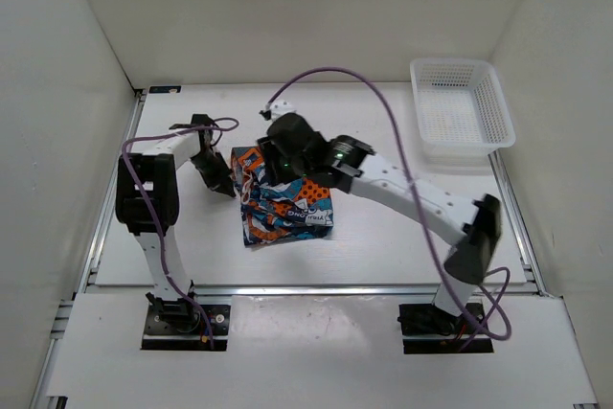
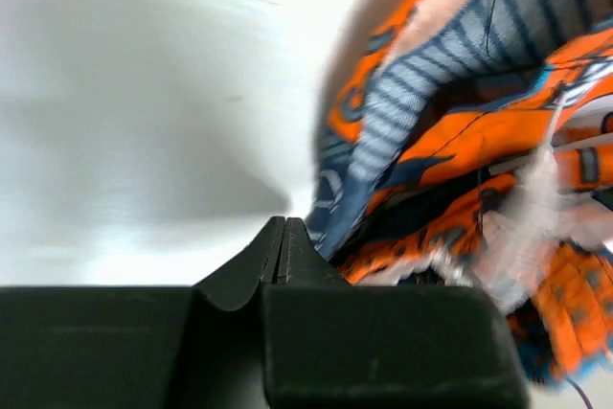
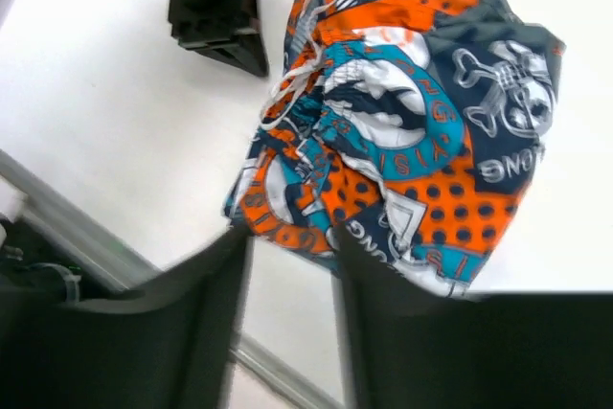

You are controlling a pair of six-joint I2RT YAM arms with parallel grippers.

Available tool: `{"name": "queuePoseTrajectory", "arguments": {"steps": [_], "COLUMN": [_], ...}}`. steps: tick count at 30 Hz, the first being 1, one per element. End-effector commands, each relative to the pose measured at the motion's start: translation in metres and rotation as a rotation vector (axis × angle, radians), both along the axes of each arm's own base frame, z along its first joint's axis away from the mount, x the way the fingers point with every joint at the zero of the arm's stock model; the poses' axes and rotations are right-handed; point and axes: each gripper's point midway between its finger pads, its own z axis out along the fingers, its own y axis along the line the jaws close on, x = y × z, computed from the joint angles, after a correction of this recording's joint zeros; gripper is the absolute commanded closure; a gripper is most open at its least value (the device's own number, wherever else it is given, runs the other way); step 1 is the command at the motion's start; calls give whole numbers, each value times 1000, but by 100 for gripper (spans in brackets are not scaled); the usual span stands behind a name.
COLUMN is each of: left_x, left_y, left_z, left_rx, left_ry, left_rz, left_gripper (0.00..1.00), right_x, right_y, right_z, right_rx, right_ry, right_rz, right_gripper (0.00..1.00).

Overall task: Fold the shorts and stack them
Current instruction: Fold the shorts

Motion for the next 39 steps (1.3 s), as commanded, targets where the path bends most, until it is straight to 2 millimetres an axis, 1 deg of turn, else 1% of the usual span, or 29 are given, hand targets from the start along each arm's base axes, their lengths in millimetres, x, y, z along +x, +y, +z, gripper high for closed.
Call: {"name": "queuePoseTrajectory", "arguments": {"steps": [1,2,3,4,5,6,9,10,11,13,16,18,19,20,21,22,24,25,27,29,30,31,32,33,34,35,36,38,39], "left_x": [27,28,25,25,28,25,10,13,1,4,19,32,36,38,41,44,46,50,50,53,54,55,55,53,57,57,61,59,60], "left_y": [25,31,31,22,17,8,-46,-64,-88,-101,-95,-86,-80,-71,-70,-65,-63,-63,-63,-64,-62,-62,-62,-62,-63,-63,-63,-63,-63], "left_z": [78,90,102,119,132,136,143,140,129,114,69,59,54,40,36,32,19,18,14,16,19,22,22,26,33,33,46,55,60], "left_rx": [71,106,108,107,109,93,-51,-115,-223,-252,-163,-119,-103,-87,-73,-70,-53,-53,-51,-52,-42,-42,-42,-42,-44,-44,-46,-47,-48], "left_ry": [-206,-233,-242,-284,-320,-322,-330,-351,-300,-279,-190,-186,-181,-152,-149,-146,-122,-125,-114,-124,-137,-137,-137,-137,-159,-160,-193,-207,-219], "left_rz": [-1,-10,-20,-56,-95,-127,-247,-281,-304,-317,-291,-269,-254,-246,-243,-240,-246,-246,-254,-254,-262,-262,-262,-262,-262,-262,-262,-263,-263], "left_gripper": [90,90,90,90,90,90,90,90,90,90,90,90,90,90,90,90,90,90,90,90,90,90,90,90,90,90,90,90,90], "right_x": [9,11,20,25,23,35,50,55,63,82,104,113,119,122,131,132,143,145,152,157,151,148,140,137,129,117,103,77,61], "right_y": [-41,-52,-69,-77,-81,-91,-92,-92,-91,-86,-78,-73,-65,-63,-64,-62,-60,-60,-60,-63,-63,-65,-74,-78,-76,-74,-78,-72,-75], "right_z": [15,15,-4,-13,-17,-27,-39,-42,-57,-71,-97,-113,-129,-138,-146,-170,-183,-201,-196,-173,-147,-134,-132,-102,-94,-89,-87,-98,-116], "right_rx": [16,22,-2,-8,3,16,70,69,48,47,44,34,26,23,21,-9,-19,-45,-62,-62,-42,-28,-40,0,10,12,14,-23,-53], "right_ry": [-25,-18,21,49,83,108,194,207,236,265,314,343,364,380,385,417,420,435,425,355,321,307,308,260,249,246,251,266,299], "right_rz": [-90,-117,-167,-189,-177,-210,-179,-165,-164,-166,-171,-173,-167,-178,-204,-210,-247,-258,-274,-286,-281,-279,-287,-288,-273,-256,-250,-211,-206], "right_gripper": [61,72,87,92,96,99,100,100,100,100,100,100,100,100,100,100,100,100,100,100,100,100,100,100,100,100,100,100,100]}}
